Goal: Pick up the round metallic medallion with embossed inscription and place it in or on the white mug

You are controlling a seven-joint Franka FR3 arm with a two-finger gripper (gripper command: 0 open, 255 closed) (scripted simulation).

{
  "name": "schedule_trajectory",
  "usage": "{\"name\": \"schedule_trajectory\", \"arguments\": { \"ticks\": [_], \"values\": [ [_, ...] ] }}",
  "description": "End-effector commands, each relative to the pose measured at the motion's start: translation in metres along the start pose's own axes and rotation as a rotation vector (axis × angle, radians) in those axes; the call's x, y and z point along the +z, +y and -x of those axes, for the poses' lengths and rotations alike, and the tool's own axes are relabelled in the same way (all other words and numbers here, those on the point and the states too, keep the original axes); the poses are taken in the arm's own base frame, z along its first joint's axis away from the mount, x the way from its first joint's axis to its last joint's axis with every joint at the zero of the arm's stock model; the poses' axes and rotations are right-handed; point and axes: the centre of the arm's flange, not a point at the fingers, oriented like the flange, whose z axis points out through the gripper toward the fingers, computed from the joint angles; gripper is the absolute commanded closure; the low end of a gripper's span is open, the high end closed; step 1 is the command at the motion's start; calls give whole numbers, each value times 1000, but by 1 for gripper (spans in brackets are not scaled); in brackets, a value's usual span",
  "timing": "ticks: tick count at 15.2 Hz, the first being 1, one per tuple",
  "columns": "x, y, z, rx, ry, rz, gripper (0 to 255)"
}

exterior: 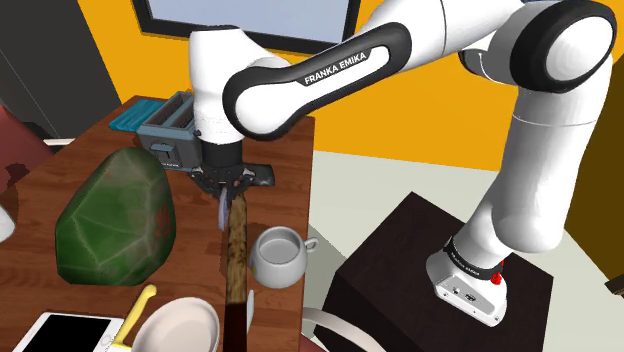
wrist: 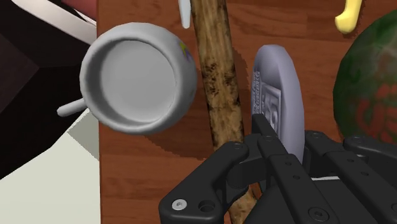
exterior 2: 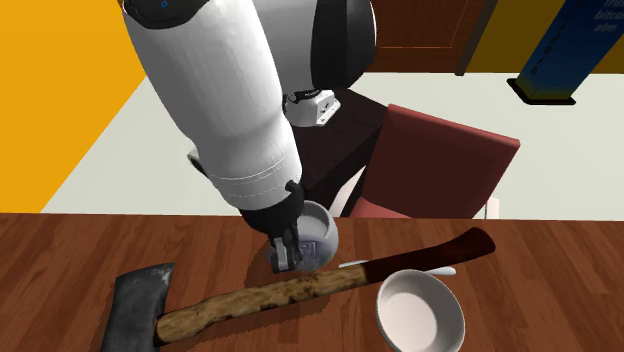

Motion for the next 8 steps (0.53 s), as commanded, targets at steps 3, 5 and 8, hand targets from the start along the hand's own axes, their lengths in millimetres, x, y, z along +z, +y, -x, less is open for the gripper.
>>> {"name": "schedule_trajectory", "arguments": {
  "ticks": [3, 5, 8],
  "values": [
    [-7, 53, 6, 1, 1, 1, 255],
    [-11, 79, 9, 1, 1, 1, 255],
    [-16, 118, 14, 1, 1, 1, 255]
  ]
}}
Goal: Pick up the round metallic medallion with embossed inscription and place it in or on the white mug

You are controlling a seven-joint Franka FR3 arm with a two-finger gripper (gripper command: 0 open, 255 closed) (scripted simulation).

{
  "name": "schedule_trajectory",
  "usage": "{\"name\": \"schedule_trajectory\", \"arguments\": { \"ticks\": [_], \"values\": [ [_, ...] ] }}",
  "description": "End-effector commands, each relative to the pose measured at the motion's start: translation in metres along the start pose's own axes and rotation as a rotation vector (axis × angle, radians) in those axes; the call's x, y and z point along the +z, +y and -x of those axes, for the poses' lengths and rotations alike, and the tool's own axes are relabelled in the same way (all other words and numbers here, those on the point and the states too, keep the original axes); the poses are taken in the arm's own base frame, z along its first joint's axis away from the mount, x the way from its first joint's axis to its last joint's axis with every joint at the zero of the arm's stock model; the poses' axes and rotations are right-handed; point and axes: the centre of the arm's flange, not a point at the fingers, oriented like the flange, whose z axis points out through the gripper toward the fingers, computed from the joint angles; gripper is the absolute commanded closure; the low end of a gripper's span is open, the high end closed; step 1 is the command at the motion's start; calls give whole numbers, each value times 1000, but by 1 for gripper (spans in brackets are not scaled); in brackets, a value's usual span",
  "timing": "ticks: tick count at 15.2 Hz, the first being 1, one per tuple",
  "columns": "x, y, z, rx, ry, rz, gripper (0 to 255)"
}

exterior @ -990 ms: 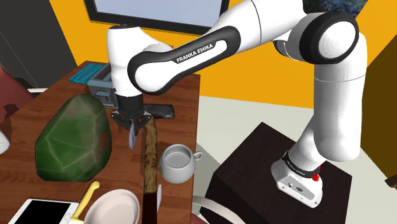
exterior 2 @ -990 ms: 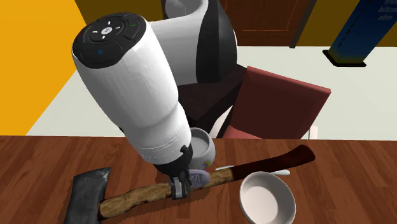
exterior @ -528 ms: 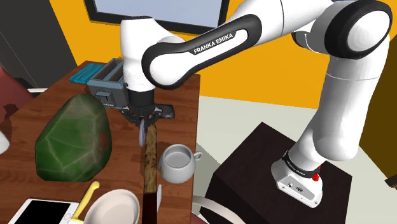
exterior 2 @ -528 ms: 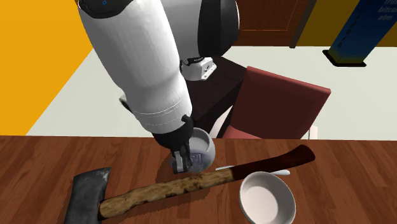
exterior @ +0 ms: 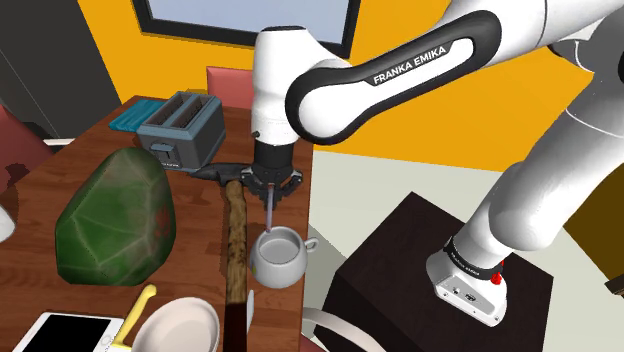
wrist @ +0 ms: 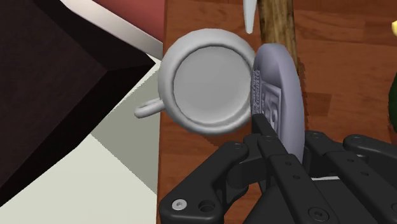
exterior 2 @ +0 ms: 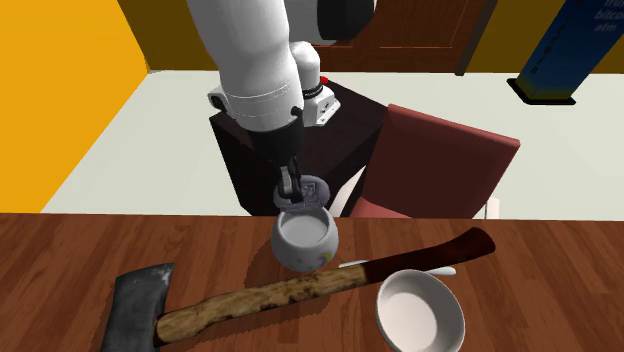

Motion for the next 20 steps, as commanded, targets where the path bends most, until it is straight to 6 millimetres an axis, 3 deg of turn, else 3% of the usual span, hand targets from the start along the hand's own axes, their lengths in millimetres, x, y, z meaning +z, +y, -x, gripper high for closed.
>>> {"name": "schedule_trajectory", "arguments": {
  "ticks": [1, 2, 18, 20],
  "values": [
    [-3, 32, 1, 2, 0, -1, 255],
    [-4, 44, 2, 2, 0, -1, 255],
    [81, 49, -10, 2, 0, -1, 255],
    [81, 49, -10, 2, 0, -1, 255]
  ]
}}
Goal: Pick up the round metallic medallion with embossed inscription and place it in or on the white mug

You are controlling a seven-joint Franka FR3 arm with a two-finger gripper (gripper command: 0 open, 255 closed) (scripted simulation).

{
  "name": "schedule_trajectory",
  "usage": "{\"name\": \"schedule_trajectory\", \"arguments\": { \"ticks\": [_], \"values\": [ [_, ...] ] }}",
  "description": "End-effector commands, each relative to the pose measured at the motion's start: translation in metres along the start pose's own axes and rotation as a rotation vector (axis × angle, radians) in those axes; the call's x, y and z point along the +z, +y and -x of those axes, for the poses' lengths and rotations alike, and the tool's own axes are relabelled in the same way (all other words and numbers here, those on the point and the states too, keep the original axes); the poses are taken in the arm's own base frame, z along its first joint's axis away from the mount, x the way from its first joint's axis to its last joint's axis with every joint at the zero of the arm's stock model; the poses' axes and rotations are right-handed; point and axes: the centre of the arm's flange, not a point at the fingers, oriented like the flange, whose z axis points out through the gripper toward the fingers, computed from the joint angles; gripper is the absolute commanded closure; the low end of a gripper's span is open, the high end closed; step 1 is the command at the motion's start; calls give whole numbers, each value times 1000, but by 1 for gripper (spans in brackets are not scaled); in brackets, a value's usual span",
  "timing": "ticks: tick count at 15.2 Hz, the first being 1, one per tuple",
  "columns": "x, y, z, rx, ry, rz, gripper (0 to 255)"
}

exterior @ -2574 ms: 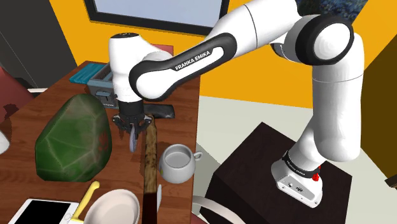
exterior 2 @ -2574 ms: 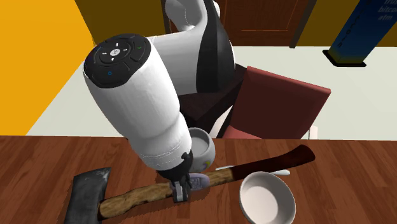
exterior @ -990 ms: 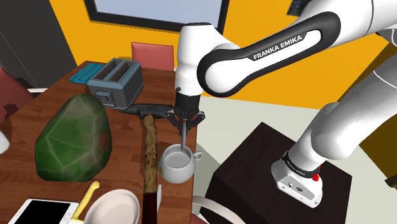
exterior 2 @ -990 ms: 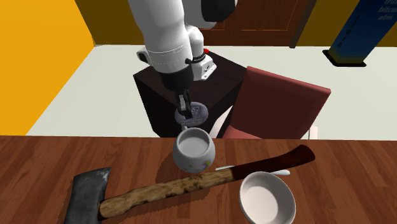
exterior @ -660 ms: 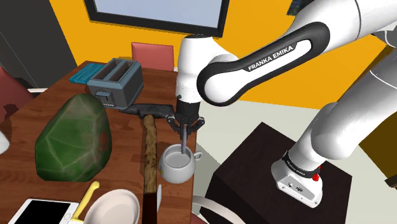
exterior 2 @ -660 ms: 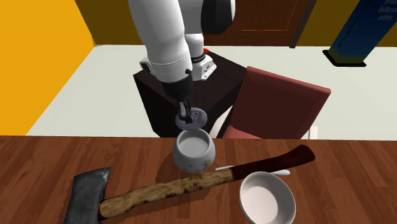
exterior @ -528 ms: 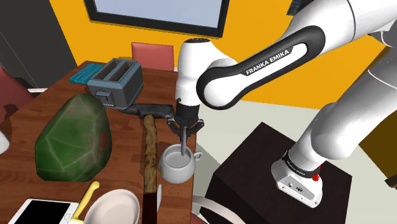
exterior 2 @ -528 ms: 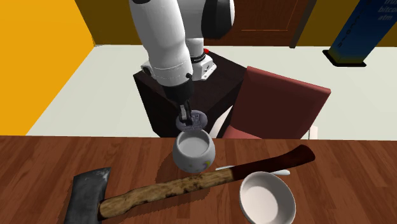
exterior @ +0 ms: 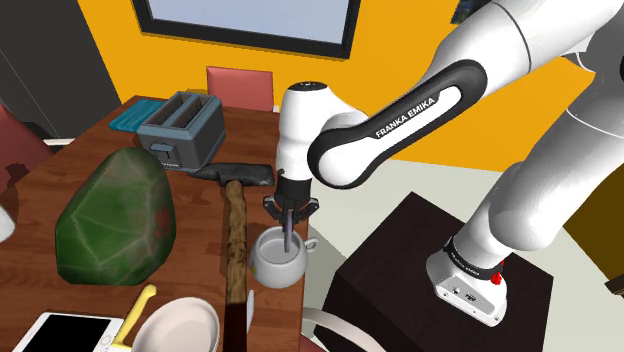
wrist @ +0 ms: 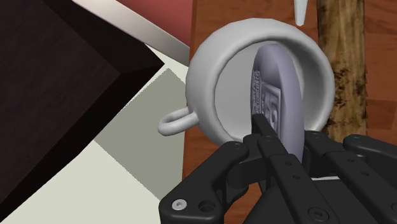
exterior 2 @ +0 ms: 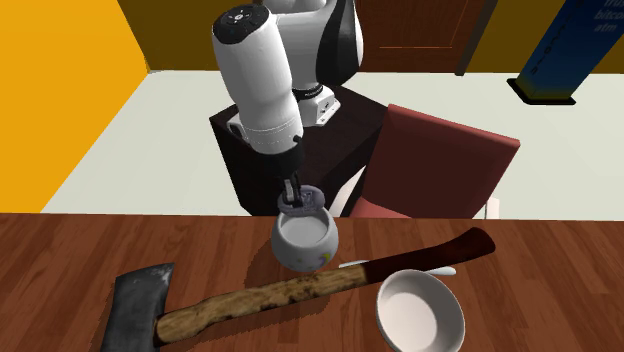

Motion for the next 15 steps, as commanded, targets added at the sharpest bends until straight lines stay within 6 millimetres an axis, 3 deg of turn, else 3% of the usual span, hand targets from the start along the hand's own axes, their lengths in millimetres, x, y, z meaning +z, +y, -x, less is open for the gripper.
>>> {"name": "schedule_trajectory", "arguments": {
  "ticks": [1, 6, 7, 12, 15],
  "values": [
    [1, 0, 0, 0, 0, -1, 255],
    [1, 0, 0, 0, 0, -1, 255],
    [1, 0, 0, 0, 0, -1, 0],
    [1, 0, 0, 0, 0, -1, 0],
    [-38, 0, 0, 0, 0, -1, 0]
  ]
}}
